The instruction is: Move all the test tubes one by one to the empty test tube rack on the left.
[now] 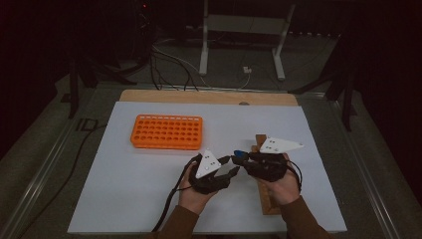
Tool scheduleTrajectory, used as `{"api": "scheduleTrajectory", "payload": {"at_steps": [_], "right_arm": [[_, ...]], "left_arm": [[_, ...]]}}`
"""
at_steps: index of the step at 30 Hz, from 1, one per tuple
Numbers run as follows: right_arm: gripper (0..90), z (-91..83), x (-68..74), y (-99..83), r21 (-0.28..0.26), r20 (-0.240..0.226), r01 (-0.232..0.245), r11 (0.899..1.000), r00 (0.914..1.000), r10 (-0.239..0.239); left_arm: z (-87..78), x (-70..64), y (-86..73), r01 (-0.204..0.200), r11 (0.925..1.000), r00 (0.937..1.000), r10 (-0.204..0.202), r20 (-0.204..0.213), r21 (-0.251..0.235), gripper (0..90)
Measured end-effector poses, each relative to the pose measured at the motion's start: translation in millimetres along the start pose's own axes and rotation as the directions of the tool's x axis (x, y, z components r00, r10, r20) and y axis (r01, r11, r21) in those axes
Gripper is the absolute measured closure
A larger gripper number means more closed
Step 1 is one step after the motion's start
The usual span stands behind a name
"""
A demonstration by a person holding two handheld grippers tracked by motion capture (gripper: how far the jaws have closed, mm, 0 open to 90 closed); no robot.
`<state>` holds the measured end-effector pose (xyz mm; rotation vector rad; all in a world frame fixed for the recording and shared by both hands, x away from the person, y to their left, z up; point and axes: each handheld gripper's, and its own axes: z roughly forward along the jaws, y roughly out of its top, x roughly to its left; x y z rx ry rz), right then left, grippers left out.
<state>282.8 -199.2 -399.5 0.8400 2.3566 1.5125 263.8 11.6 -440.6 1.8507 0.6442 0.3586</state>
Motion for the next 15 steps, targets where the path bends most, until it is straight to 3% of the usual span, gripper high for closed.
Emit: {"api": "scheduleTrajectory", "payload": {"at_steps": [7,13,14,15], "right_arm": [[76.1,2.0,1.9,0.4,-0.003,-0.008,0.003,1.0,1.0,-0.003],[75.8,2.8,1.8,0.0,0.0,-0.012,-0.002,1.0,0.9999,0.002],[68.7,2.6,1.5,-0.5,-0.005,-0.025,0.002,1.0,0.9997,-0.003],[68.7,2.6,1.5,-0.5,-0.005,-0.025,0.002,1.0,0.9997,-0.003]], "left_arm": [[2.0,-0.1,0.6,0.014,0.9999,0.9999,-0.014,0.004,-0.006,72.4],[1.9,-0.8,0.5,0.0,1.0,0.9999,0.0,0.014,0.0,76.4],[2.0,-0.7,0.5,-0.001,1.0,0.9999,0.001,0.015,0.0,76.7],[2.1,-0.5,0.4,0.001,1.0,0.9999,-0.001,0.013,-0.001,76.7]]}}
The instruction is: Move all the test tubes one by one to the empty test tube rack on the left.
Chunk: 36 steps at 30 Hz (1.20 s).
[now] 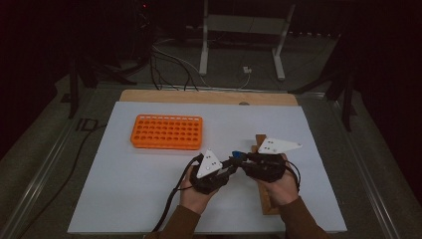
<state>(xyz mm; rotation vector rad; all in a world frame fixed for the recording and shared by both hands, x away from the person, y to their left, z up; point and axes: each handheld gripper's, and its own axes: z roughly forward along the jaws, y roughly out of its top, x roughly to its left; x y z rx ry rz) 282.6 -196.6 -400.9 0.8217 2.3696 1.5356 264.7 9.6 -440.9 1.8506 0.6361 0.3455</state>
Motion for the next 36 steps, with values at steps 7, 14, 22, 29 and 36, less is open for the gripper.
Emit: {"api": "scheduleTrajectory", "payload": {"at_steps": [7,14,22,29,36], "right_arm": [[29.0,-11.7,-1.9,-0.3,-0.033,0.052,0.01,0.999,0.9986,-0.008],[8.5,-26.7,-9.8,-5.5,-0.059,0.133,0.011,0.998,0.9912,-0.003],[1.6,-42.5,-21.4,-19.1,-0.061,0.196,0.008,0.998,0.9806,0.005],[0.1,-49.9,-29.7,-32.1,-0.067,0.219,-0.002,0.998,0.9757,0.017],[0.1,-57.9,-36.8,-42.1,-0.081,0.232,-0.02,0.997,0.972,0.038]], "left_arm": [[-3.0,7.2,-0.2,0.008,1.0,0.9997,-0.008,-0.022,0.004,77.0],[-7.6,14.7,-2.2,0.025,0.9997,0.9988,-0.025,-0.041,-0.003,77.0],[-14.4,27.2,-4.9,0.036,0.9994,0.9965,-0.036,-0.076,-0.004,77.0],[-20.3,40.6,-7.2,0.036,0.9993,0.9935,-0.037,-0.107,-0.006,77.0],[-24.2,54.9,-8.8,0.038,0.9992,0.9901,-0.039,-0.135,-0.009,76.9]]}}
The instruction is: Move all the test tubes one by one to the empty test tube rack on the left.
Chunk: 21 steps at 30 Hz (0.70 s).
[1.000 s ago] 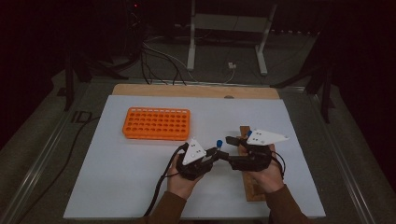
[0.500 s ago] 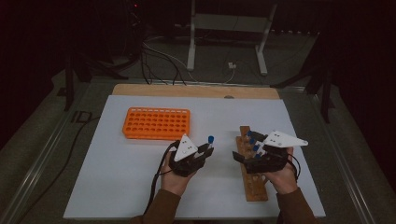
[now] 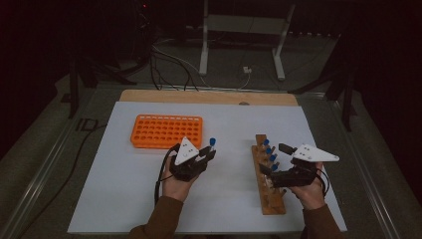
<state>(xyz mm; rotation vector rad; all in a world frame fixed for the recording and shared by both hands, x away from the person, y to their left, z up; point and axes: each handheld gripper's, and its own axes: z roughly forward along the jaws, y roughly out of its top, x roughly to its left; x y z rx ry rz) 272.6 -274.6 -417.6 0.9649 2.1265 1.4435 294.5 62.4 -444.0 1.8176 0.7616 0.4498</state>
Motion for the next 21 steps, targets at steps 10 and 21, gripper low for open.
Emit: {"api": "scheduleTrajectory", "payload": {"at_steps": [10,21], "right_arm": [[0.1,-10.6,-6.9,-1.6,-0.033,0.017,-0.029,0.999,0.9994,0.029],[0.1,-12.2,-12.0,-7.1,-0.047,0.011,-0.053,0.997,0.9985,0.054]], "left_arm": [[-0.5,25.5,0.8,0.012,0.9998,0.9983,-0.013,-0.057,-0.018,76.9],[11.2,48.1,-1.2,0.012,0.9998,0.9932,-0.014,-0.115,-0.017,76.8]]}}
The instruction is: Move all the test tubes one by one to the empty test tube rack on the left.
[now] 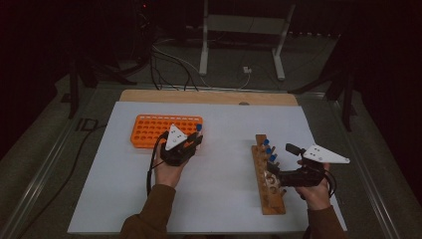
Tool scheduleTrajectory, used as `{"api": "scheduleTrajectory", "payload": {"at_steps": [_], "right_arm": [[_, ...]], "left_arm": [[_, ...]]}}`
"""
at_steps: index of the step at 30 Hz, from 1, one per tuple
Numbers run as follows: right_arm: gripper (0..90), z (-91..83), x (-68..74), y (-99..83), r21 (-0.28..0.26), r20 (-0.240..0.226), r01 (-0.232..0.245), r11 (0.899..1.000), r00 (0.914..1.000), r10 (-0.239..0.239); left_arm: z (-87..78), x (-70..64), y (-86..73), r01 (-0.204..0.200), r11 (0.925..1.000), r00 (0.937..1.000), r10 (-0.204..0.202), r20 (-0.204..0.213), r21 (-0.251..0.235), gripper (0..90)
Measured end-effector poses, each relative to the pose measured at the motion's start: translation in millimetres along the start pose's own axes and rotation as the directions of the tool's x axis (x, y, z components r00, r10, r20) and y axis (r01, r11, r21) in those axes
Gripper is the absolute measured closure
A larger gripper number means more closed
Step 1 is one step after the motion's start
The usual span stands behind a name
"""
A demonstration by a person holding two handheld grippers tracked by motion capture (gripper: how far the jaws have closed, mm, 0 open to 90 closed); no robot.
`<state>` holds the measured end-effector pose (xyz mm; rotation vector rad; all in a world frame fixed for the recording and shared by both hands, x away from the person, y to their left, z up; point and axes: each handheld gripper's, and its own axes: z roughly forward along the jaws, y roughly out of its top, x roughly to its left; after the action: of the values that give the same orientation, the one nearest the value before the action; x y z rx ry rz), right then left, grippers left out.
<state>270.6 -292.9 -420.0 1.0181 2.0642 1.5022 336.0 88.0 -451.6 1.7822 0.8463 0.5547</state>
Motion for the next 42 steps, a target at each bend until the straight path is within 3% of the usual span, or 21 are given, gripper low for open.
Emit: {"api": "scheduleTrajectory", "payload": {"at_steps": [8,21,29,37,42], "right_arm": [[0.1,3.4,-0.3,-4.3,-0.003,-0.019,0.007,1.0,0.9998,-0.007],[0.1,4.5,-1.2,-6.2,-0.002,-0.024,0.002,1.0,0.9997,-0.002],[0.1,4.1,-0.4,-6.0,-0.003,-0.03,0.005,1.0,0.9995,-0.005],[0.1,3.7,-0.4,-6.2,-0.001,-0.033,0.005,1.0,0.9995,-0.005],[0.2,4.7,0.6,-6.7,0.005,-0.035,0.008,1.0,0.9994,-0.008]], "left_arm": [[10.8,10.3,1.5,-0.013,0.9999,0.9995,0.013,-0.029,0.002,76.7],[29.3,24.2,-5.4,0.022,0.9996,0.9967,-0.02,-0.079,0.019,76.7],[41.4,29.2,-13.3,0.033,0.9971,0.9943,-0.026,-0.103,0.068,76.7],[46.7,24.6,-21.0,-0.02,0.9862,0.9944,0.037,-0.099,0.164,77.2],[47.1,25.1,-23.1,-0.015,0.9828,0.9948,0.033,-0.097,0.184,77.5]]}}
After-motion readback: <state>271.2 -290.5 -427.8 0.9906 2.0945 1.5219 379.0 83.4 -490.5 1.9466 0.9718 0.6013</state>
